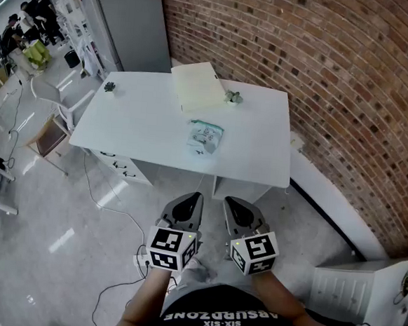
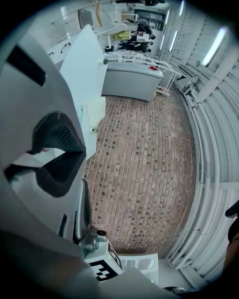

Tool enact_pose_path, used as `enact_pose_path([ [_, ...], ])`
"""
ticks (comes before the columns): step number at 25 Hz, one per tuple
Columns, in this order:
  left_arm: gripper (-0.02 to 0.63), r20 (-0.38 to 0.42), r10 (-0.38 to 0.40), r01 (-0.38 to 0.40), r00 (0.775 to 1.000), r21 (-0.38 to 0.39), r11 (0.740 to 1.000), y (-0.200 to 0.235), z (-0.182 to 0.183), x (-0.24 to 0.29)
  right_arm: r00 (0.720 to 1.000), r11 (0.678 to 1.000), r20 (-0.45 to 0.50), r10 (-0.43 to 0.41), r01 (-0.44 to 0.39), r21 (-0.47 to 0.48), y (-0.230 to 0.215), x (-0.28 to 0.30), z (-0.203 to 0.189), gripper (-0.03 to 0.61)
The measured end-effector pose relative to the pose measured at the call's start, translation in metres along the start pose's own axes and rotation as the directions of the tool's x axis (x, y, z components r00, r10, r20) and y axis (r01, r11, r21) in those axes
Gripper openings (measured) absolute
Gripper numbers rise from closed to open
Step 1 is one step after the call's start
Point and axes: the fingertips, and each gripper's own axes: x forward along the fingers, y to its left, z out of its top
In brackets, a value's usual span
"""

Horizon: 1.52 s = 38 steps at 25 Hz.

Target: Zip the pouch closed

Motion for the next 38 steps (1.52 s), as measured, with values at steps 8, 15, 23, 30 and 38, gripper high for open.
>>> enact_pose_path([
  [8, 0.006, 0.003, 0.021, -0.021, 1.0, 0.004, 1.0, -0.002, 0.007, 0.017, 0.999, 0.999, 0.008, 0.033, -0.033, -0.024, -0.019, 0.009, 0.006, -0.003],
  [15, 0.006, 0.016, 0.054, -0.054, 0.998, 0.008, 0.998, 0.002, 0.02, 0.04, 0.997, 0.996, -0.006, 0.08, -0.08, -0.037, -0.045, 0.028, 0.013, -0.002],
  [23, 0.012, 0.014, 0.071, -0.071, 0.997, 0.008, 0.997, 0.012, 0.031, 0.08, 0.989, 0.988, -0.021, 0.143, -0.144, -0.046, -0.079, 0.057, 0.023, 0.032],
  [30, 0.098, -0.014, 0.111, -0.111, 0.994, -0.023, 0.994, 0.02, 0.03, 0.115, 0.979, 0.978, -0.057, 0.198, -0.201, -0.061, -0.113, 0.08, 0.023, 0.083],
  [38, 0.101, -0.024, 0.214, -0.215, 0.976, -0.031, 0.976, 0.03, 0.031, 0.137, 0.957, 0.955, -0.099, 0.273, -0.282, -0.089, -0.14, 0.094, 0.017, 0.087],
])
